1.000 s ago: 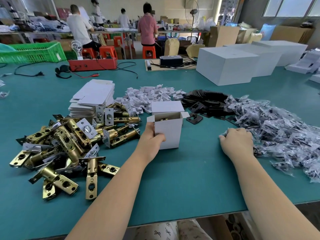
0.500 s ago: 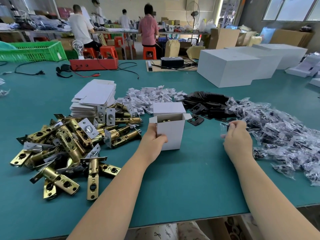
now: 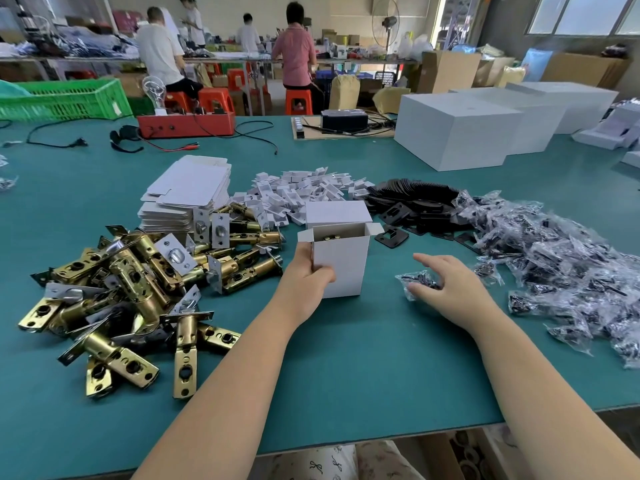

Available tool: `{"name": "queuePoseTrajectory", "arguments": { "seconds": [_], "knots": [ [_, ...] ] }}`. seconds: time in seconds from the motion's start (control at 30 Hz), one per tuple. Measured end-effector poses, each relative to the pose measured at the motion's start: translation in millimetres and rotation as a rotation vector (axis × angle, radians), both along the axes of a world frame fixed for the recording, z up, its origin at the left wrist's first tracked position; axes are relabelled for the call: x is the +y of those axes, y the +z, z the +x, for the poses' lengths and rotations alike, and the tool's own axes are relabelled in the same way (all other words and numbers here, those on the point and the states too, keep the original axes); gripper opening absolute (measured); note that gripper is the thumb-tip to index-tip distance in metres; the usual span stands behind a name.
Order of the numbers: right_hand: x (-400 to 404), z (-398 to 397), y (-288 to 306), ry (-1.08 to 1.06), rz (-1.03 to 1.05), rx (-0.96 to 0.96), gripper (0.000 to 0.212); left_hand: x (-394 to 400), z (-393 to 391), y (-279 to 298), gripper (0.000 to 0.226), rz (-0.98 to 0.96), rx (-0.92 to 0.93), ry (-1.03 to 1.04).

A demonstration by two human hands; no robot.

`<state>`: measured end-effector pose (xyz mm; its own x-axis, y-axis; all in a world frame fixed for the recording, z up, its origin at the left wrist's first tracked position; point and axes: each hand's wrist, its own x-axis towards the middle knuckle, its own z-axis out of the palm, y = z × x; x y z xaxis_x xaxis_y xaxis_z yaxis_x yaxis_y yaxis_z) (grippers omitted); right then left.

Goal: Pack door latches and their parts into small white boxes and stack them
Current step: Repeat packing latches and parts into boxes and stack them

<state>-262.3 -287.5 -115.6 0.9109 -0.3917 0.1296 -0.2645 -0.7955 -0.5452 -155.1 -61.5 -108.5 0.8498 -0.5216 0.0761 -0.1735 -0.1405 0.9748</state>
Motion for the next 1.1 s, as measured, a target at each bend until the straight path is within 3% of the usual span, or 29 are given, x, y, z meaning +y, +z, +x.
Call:
{"name": "queuePoseTrajectory", "arguments": {
  "seconds": [0.13, 0.23, 0.6, 0.7, 0.77, 0.9, 1.0, 1.1],
  "knots": [
    [-5, -5, 4, 0.135, 0.057, 0.104, 0.052, 0, -3, 2, 0.027, -0.008, 0.037, -0.002],
    [-7, -4, 5, 0.171, -0.017, 0.153, 0.049, 0, -3, 3, 0.033, -0.003, 0.058, 0.01],
    [7, 9, 1, 0.078, -0.183, 0.107, 0.034, 0, -1, -1, 0.032, -0.001, 0.026, 0.013],
    [16, 13, 9, 0.007, -0.069, -0.108, 0.026, 1, -2, -1, 0.029, -0.009, 0.037, 0.016],
    [22, 14, 23, -0.013, 0.159, -0.336, 0.012, 0, -3, -1, 0.03, -0.005, 0.049, 0.023],
    [46, 19, 66, 0.019, 0.517, -0.714, 0.017, -1, 1, -2, 0.034, 0.009, 0.055, 0.031],
    [64, 31, 91, 0.132, 0.633, -0.8, 0.015, 0, 2, -4, 0.034, 0.019, 0.06, 0.032],
    [81, 45, 98, 0.165, 0.494, -0.742, 0.016, 0, 1, -5, 0.032, 0.02, 0.059, 0.022]
  ]
}}
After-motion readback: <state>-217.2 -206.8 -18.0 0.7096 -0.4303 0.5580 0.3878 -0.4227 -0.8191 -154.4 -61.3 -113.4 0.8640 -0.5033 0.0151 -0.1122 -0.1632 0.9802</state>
